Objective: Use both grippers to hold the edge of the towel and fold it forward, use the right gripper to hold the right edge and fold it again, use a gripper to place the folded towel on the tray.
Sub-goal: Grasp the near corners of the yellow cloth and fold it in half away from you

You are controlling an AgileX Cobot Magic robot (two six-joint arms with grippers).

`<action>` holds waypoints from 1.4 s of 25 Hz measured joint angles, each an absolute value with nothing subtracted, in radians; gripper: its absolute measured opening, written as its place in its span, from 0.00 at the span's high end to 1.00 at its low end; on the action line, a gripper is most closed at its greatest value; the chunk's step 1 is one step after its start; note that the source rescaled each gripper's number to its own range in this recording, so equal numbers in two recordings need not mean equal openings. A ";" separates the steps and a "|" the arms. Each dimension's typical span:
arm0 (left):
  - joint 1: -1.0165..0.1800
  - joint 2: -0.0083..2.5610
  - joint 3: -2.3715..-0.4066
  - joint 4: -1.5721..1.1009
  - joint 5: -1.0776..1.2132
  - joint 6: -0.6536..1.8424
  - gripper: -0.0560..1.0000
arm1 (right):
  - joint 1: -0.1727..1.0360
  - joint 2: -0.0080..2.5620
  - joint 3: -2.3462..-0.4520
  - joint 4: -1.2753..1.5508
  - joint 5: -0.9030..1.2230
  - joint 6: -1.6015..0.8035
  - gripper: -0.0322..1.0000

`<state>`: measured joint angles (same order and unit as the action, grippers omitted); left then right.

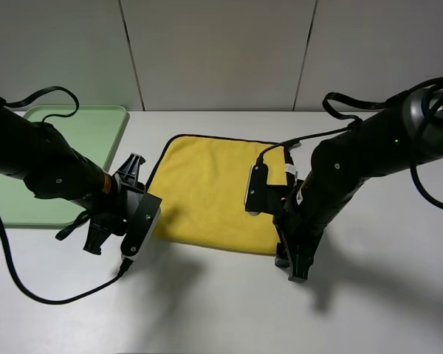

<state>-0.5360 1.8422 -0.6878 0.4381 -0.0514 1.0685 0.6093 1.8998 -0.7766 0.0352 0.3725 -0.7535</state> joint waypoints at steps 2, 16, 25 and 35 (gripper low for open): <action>-0.536 1.842 -0.688 0.438 -0.051 1.069 0.74 | 0.609 1.900 -0.777 0.023 0.391 -0.752 0.57; -0.536 1.839 -0.687 0.437 -0.042 1.068 0.95 | 0.609 1.887 -0.777 -0.026 0.383 -0.623 0.97; -0.536 1.697 -0.686 0.434 0.060 1.068 0.95 | 0.609 1.789 -0.767 -0.032 0.455 -0.616 0.97; -0.539 1.447 -0.685 0.427 0.201 1.068 0.95 | 0.609 1.582 -0.774 -0.029 0.546 -0.589 0.97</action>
<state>-0.5392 1.4473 -0.6854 0.4266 0.2005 1.0678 0.6093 1.5819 -0.7735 -0.0290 0.5456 -0.5885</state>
